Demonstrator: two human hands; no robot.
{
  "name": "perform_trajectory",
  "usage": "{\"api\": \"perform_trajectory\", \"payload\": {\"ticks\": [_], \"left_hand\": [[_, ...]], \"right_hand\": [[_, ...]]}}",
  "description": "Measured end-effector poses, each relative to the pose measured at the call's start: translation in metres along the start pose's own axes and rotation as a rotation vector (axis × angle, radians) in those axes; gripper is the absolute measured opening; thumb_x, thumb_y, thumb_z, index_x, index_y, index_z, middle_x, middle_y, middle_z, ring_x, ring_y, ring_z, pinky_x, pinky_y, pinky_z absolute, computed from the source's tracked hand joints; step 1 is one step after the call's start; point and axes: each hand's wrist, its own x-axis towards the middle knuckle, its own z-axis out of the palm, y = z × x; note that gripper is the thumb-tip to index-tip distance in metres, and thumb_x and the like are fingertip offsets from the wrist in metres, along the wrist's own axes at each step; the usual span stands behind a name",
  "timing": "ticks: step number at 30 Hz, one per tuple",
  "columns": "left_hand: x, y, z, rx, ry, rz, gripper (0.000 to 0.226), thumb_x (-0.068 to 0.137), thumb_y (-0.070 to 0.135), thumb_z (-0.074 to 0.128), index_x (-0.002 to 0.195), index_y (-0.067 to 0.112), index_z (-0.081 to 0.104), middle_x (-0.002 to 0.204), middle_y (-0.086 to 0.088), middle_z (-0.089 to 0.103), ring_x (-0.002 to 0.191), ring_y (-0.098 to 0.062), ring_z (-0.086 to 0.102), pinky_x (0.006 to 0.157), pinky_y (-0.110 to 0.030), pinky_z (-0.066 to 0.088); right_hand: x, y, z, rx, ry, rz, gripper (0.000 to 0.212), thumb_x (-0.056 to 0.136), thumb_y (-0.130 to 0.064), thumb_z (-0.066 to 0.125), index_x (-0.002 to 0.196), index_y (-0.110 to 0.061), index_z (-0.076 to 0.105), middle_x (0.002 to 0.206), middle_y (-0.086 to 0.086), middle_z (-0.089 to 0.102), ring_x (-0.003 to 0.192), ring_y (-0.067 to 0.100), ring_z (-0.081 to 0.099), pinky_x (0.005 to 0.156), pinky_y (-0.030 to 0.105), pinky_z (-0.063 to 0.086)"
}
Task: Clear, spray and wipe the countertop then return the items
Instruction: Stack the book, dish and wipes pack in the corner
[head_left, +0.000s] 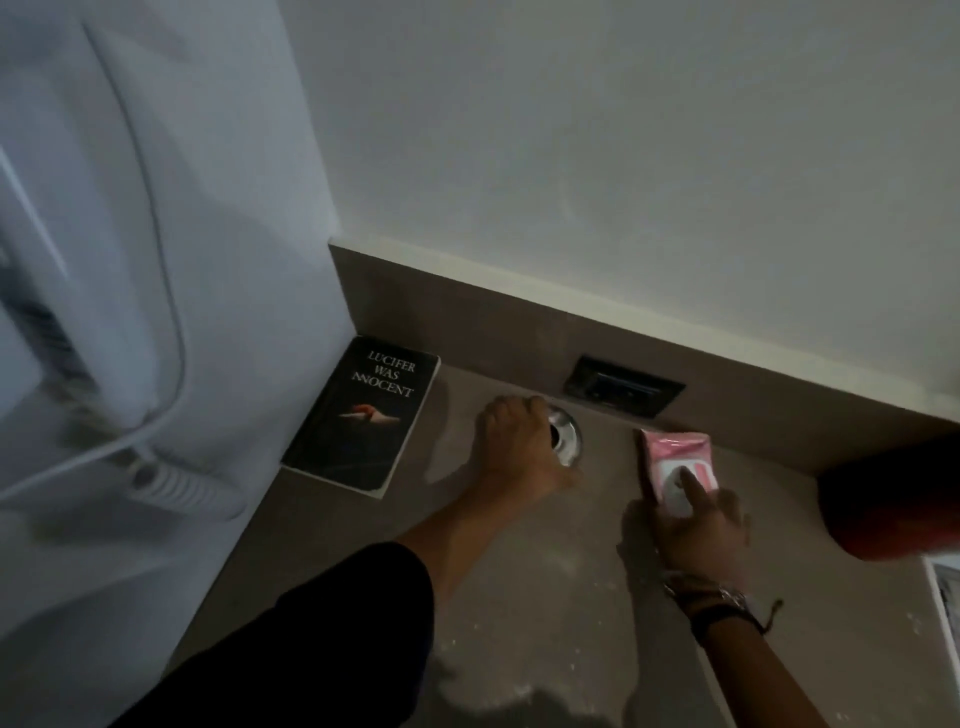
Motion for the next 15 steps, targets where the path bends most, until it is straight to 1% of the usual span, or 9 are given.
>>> {"api": "perform_trajectory", "payload": {"ticks": [2,4,6,7,8,9,11,13,15], "left_hand": [[-0.008,-0.002,-0.009,0.005,-0.012,-0.053,0.098,0.049,0.062,0.078,0.126,0.013,0.044,0.126,-0.014,0.052,0.117,-0.033,0.047,0.105,-0.044,0.037],[-0.032,-0.022,-0.021,-0.052,0.167,-0.110,0.095,0.043,0.066,0.074,0.120,0.017,0.048,0.118,-0.007,0.054,0.110,-0.026,0.049,0.098,-0.038,0.042],[-0.062,-0.062,-0.030,-0.129,0.471,-0.144,0.084,0.042,0.066,0.069,0.112,0.023,0.050,0.108,0.004,0.049,0.101,-0.015,0.048,0.088,-0.026,0.044],[-0.075,-0.085,-0.033,-0.118,0.573,-0.185,0.083,0.043,0.065,0.067,0.113,0.023,0.050,0.106,0.004,0.048,0.098,-0.015,0.048,0.086,-0.024,0.043],[-0.087,-0.105,-0.037,-0.096,0.590,-0.271,0.087,0.044,0.065,0.066,0.117,0.020,0.050,0.107,0.000,0.050,0.097,-0.019,0.050,0.084,-0.028,0.045],[-0.096,-0.123,-0.040,-0.079,0.553,-0.376,0.093,0.044,0.065,0.065,0.121,0.015,0.050,0.107,-0.006,0.054,0.097,-0.026,0.053,0.082,-0.034,0.048],[-0.103,-0.146,-0.047,-0.084,0.458,-0.544,0.101,0.043,0.066,0.064,0.126,0.011,0.048,0.110,-0.013,0.057,0.099,-0.033,0.056,0.081,-0.039,0.051],[-0.100,-0.155,-0.051,-0.122,0.404,-0.593,0.107,0.045,0.068,0.063,0.133,0.011,0.044,0.122,-0.016,0.055,0.109,-0.034,0.054,0.086,-0.041,0.053],[-0.092,-0.161,-0.052,-0.148,0.390,-0.584,0.109,0.051,0.068,0.068,0.139,0.011,0.041,0.133,-0.018,0.050,0.118,-0.034,0.050,0.093,-0.044,0.052]], "right_hand": [[-0.012,-0.012,-0.002,-0.010,0.021,-0.213,0.057,0.069,-0.016,0.083,0.123,-0.011,0.065,0.112,0.027,0.059,0.096,0.047,0.056,0.081,0.052,0.050],[-0.023,-0.034,-0.002,0.027,0.030,-0.422,0.060,0.064,-0.015,0.084,0.121,-0.011,0.066,0.107,0.023,0.062,0.087,0.043,0.061,0.074,0.049,0.054],[-0.022,-0.074,0.001,0.136,-0.010,-0.592,0.058,0.070,-0.034,0.074,0.124,-0.015,0.063,0.110,0.014,0.062,0.084,0.033,0.061,0.072,0.042,0.054],[-0.017,-0.100,0.005,0.178,-0.064,-0.645,0.060,0.073,-0.046,0.066,0.126,-0.017,0.061,0.112,0.008,0.060,0.085,0.027,0.060,0.072,0.038,0.052],[-0.010,-0.128,0.012,0.202,-0.132,-0.695,0.062,0.075,-0.052,0.061,0.128,-0.018,0.060,0.112,0.005,0.059,0.088,0.024,0.059,0.074,0.037,0.051],[-0.002,-0.156,0.022,0.209,-0.205,-0.753,0.062,0.077,-0.051,0.064,0.129,-0.018,0.059,0.114,0.007,0.059,0.092,0.026,0.059,0.078,0.037,0.051],[0.012,-0.204,0.051,0.161,-0.326,-0.872,0.058,0.079,-0.038,0.074,0.131,-0.017,0.059,0.123,0.013,0.060,0.105,0.031,0.058,0.089,0.037,0.047],[0.025,-0.241,0.084,0.067,-0.412,-0.952,0.057,0.079,-0.029,0.077,0.131,-0.015,0.059,0.132,0.015,0.057,0.117,0.032,0.055,0.099,0.034,0.042],[0.036,-0.263,0.109,-0.001,-0.451,-0.980,0.057,0.078,-0.025,0.077,0.131,-0.014,0.059,0.140,0.016,0.052,0.127,0.034,0.049,0.107,0.032,0.036]]}}
